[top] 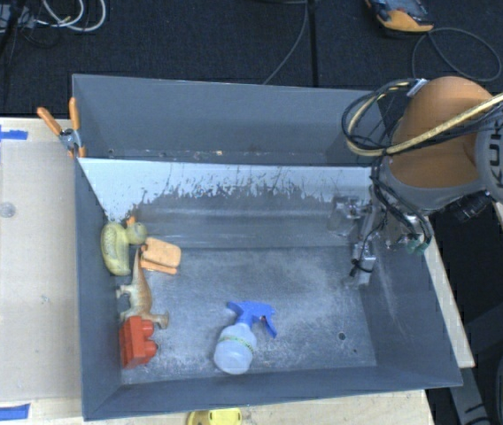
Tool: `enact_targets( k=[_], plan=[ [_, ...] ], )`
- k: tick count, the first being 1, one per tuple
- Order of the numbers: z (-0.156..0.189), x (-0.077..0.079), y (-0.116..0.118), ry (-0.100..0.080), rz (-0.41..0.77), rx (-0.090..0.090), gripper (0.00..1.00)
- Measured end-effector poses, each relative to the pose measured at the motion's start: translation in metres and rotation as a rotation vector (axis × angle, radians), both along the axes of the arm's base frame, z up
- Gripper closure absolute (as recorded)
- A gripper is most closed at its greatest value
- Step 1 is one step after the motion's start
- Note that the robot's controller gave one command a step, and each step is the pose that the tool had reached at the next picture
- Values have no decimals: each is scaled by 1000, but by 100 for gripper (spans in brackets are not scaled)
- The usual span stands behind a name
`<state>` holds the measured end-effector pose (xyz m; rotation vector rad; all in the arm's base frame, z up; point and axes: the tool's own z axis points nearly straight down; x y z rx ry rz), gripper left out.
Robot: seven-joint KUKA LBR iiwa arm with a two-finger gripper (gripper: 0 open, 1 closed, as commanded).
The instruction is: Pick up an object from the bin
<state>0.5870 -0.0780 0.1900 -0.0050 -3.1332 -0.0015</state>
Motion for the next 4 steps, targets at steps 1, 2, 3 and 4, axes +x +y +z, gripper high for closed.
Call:
enact_targets(
  k=[1,2,3,4],
  plan=[
    [5,1,0,-7,2,-1,0],
    [-38,-1,16,-12,33,-2,0],
    [-66,-23,36,1,-19,1,0],
    [-85,-29,56,-12,-17,-1,0]
  ],
)
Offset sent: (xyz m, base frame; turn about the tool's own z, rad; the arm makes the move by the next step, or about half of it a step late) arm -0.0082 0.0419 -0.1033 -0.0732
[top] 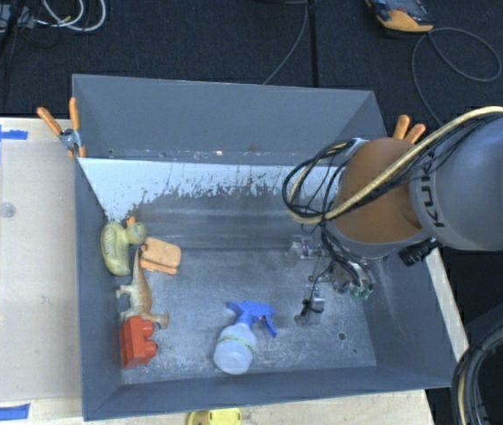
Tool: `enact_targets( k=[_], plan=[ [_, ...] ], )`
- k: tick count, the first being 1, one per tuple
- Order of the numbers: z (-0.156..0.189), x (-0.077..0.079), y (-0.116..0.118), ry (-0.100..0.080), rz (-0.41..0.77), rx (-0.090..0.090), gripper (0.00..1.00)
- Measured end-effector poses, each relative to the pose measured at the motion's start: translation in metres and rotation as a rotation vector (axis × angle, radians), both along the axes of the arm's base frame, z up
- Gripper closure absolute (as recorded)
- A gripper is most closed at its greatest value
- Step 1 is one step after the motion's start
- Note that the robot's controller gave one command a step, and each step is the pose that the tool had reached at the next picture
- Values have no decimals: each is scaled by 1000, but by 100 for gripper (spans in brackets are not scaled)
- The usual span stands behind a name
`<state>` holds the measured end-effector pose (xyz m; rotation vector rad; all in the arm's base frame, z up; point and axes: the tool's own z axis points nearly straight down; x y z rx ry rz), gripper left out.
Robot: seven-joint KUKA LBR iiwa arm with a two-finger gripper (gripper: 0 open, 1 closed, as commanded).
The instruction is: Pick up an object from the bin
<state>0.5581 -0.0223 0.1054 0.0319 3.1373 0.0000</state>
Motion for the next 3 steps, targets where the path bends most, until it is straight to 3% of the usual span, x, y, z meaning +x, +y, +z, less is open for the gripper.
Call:
enact_targets(
  k=[1,2,3],
  plan=[
    [-22,-8,22,13,16,1,0],
    [-27,-17,42,8,-73,1,0],
    [-33,-15,57,10,108,1,0]
  ],
)
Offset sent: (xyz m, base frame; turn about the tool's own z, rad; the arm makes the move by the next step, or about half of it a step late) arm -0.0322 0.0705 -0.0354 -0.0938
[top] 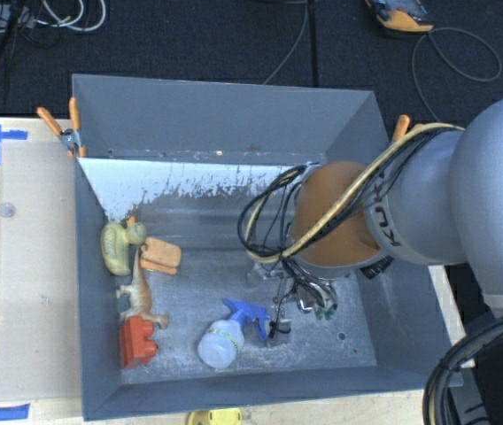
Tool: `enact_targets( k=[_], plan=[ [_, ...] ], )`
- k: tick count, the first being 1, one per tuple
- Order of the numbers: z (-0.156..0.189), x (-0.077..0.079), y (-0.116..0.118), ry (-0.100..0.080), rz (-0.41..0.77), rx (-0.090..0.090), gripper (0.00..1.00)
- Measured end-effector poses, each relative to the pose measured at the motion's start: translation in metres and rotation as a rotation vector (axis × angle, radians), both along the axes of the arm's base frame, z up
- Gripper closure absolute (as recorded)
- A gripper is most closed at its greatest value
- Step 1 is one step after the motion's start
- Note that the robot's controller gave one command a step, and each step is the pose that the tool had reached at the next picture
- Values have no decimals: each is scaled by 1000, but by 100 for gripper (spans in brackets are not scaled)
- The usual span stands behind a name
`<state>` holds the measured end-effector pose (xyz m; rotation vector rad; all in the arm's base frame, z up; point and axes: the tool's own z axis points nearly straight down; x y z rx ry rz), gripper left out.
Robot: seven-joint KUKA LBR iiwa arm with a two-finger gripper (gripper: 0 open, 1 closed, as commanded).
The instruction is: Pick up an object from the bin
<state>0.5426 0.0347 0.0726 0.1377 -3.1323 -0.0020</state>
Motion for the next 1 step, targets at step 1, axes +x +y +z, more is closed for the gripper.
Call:
enact_targets(
  k=[1],
  plan=[
    [5,-68,46,0,-117,-1,100]
  ],
)
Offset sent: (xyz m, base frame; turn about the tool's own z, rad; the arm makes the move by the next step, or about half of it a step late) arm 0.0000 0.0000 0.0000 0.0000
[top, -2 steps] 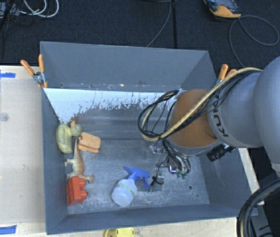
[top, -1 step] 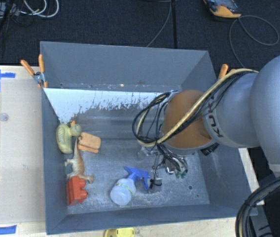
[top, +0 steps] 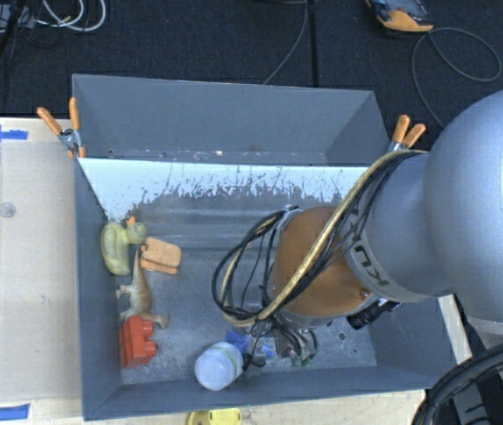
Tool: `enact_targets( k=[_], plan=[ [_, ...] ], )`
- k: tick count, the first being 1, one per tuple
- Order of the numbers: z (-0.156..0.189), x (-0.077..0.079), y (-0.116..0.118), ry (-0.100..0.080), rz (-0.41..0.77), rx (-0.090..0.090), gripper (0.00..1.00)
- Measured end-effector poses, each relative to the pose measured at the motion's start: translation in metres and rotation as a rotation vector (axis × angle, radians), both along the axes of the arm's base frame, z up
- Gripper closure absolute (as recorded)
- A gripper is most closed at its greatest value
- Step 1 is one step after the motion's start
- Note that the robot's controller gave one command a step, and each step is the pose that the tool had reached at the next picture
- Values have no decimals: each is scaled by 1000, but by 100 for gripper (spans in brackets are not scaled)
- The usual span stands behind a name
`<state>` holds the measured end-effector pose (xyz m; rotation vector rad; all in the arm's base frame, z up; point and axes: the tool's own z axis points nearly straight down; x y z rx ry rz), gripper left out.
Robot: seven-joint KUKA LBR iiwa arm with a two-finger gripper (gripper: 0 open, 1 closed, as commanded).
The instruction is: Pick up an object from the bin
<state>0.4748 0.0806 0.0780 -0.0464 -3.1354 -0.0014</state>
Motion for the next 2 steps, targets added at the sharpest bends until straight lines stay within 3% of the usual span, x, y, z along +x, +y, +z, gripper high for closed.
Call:
enact_targets(
  k=[1,2],
  plan=[
    [0,0,0,0,1,0,100],
    [119,8,12,2,12,0,100]
  ],
)
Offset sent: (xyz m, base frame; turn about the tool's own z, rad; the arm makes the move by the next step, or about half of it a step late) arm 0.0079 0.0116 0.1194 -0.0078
